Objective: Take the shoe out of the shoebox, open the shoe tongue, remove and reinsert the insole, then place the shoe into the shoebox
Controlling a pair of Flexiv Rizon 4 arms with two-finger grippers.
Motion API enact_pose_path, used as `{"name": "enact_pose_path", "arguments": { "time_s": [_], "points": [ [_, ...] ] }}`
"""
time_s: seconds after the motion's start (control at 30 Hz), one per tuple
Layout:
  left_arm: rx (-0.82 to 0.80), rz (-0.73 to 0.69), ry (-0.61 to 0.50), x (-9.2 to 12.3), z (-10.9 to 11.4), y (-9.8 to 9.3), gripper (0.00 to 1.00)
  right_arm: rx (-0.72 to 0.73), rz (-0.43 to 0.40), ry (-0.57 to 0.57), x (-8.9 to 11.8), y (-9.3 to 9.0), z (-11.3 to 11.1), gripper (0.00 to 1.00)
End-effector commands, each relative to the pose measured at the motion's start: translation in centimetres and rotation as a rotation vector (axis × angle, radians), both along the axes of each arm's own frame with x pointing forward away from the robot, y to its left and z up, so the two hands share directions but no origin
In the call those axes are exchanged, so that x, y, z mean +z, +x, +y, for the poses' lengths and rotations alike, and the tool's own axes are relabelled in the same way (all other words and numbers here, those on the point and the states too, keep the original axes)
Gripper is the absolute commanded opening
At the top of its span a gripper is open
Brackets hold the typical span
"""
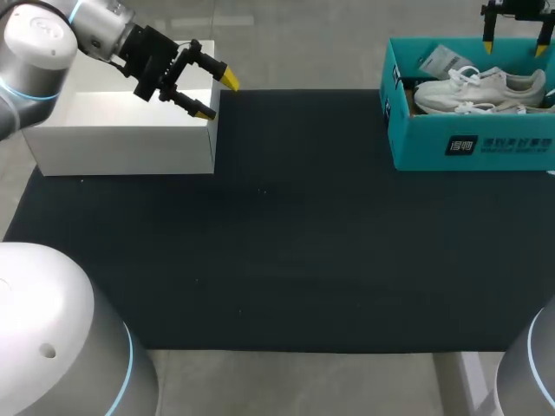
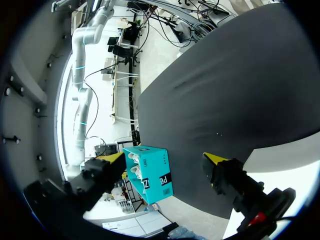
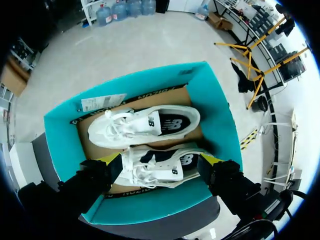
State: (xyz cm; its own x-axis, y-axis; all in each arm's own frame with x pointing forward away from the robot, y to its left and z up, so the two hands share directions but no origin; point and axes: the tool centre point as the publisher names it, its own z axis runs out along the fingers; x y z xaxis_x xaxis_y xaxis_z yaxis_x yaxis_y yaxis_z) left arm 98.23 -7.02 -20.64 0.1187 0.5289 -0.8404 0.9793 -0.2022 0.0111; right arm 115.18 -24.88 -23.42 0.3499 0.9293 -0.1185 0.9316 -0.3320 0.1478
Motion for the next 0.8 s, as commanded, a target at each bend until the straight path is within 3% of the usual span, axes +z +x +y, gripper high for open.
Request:
{"name": "enact_pose_path", "arguments": {
  "time_s": [0.03,0.23,0.73,0.8],
  "points": [
    [0.002,-0.003,0.003,0.0,0.0,-0.1,1.0,0.045,-0.171,-0.058,0.8,-4.1,1.7,1.0],
    [0.002,-0.003,0.003,0.0,0.0,-0.1,1.0,0.125,-0.119,-0.043,1.6,-5.4,2.8,1.0],
    [0.002,-0.003,0.003,0.0,0.0,-0.1,1.0,0.125,-0.119,-0.043,1.6,-5.4,2.8,1.0],
    [0.002,-0.003,0.003,0.0,0.0,-0.1,1.0,0.176,-0.112,-0.047,2.1,-5.5,3.2,1.0]
  ]
}}
